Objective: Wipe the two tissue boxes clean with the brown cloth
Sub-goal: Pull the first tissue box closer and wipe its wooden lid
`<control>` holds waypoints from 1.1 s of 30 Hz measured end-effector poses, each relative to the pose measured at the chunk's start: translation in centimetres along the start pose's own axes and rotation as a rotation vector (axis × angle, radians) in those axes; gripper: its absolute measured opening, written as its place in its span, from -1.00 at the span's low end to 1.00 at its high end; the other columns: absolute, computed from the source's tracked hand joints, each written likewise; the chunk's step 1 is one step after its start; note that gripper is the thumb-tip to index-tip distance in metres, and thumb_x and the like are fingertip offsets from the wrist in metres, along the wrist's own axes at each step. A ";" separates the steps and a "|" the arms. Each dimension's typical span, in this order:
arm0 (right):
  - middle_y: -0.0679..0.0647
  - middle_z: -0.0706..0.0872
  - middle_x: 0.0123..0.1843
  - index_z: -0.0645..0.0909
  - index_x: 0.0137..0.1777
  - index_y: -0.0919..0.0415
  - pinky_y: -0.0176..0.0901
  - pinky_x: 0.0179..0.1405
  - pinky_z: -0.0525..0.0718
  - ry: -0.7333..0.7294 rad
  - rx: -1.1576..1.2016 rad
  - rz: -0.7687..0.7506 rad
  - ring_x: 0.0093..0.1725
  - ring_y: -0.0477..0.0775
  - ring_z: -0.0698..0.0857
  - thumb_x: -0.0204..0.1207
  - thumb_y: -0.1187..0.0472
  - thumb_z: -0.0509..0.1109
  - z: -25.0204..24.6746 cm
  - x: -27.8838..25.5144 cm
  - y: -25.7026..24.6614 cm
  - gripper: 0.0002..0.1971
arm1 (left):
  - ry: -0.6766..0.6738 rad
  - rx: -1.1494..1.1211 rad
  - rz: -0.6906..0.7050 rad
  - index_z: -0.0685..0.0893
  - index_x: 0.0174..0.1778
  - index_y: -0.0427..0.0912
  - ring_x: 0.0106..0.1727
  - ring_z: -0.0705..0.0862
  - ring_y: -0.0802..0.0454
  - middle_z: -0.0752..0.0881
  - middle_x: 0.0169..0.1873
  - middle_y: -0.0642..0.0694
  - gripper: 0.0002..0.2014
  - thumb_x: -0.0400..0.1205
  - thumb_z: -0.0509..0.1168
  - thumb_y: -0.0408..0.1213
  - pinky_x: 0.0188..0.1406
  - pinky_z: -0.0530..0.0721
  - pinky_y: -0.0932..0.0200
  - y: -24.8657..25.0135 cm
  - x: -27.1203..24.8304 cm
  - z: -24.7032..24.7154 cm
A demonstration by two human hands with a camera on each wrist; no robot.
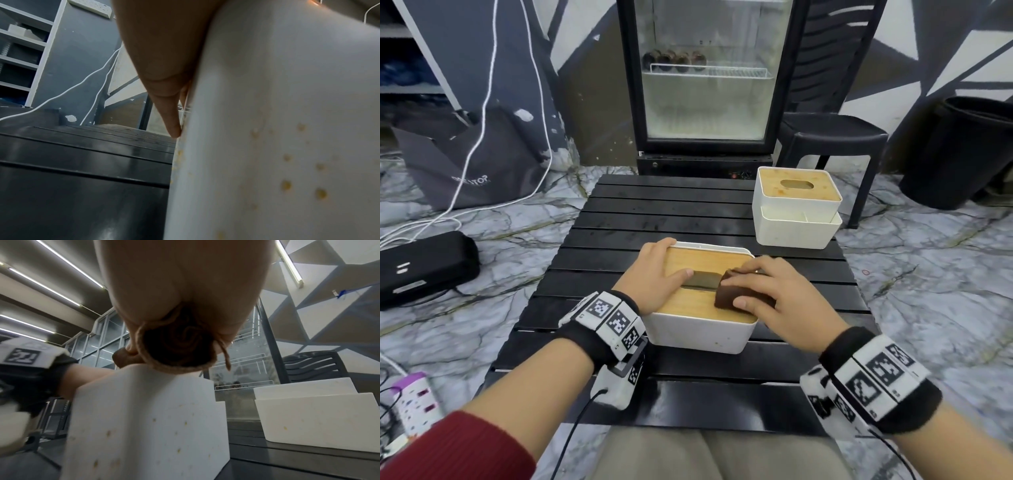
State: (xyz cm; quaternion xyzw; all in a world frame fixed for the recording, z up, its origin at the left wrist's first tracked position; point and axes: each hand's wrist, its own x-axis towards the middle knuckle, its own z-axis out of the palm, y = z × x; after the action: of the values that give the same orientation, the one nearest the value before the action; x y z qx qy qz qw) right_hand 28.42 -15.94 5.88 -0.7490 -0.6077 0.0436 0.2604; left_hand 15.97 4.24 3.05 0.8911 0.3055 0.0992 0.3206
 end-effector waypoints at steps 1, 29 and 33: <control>-0.06 0.58 0.21 0.61 0.25 -0.11 0.06 0.16 0.55 -0.009 -0.024 -0.023 0.14 0.07 0.52 0.53 0.06 0.34 0.1 -0.5 -0.3 -0.71 | 0.003 0.001 0.001 0.20 0.57 0.02 0.08 0.40 0.16 0.29 0.48 -0.03 -0.36 0.61 0.26 0.07 0.04 0.35 0.23 0.0 0.0 0.0; 0.04 0.61 0.21 0.53 0.31 -0.16 -0.11 0.24 0.38 -0.031 0.017 0.141 0.16 0.04 0.44 0.59 0.07 0.25 0.7 4.2 3.3 -0.69 | -0.002 0.014 -0.029 0.14 0.60 0.02 0.22 0.52 0.04 0.24 0.52 0.00 -0.33 0.62 0.24 0.08 0.09 0.45 0.18 0.6 -0.3 -0.1; 0.04 0.62 0.19 0.51 0.33 -0.15 -0.08 0.24 0.43 -0.006 -0.028 0.190 0.17 0.03 0.45 0.59 0.02 0.23 0.9 4.1 2.9 -0.68 | 0.029 0.075 -0.054 0.06 0.63 -0.03 0.45 0.43 -0.06 0.15 0.60 -0.05 -0.29 0.64 0.18 0.12 0.27 0.46 0.05 1.3 -1.0 -0.6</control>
State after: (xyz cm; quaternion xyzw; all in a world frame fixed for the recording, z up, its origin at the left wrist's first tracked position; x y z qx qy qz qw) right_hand 31.73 -12.20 4.82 -0.8069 -0.5350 0.0616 0.2427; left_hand 15.57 3.14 4.41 0.8924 0.3376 0.0920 0.2849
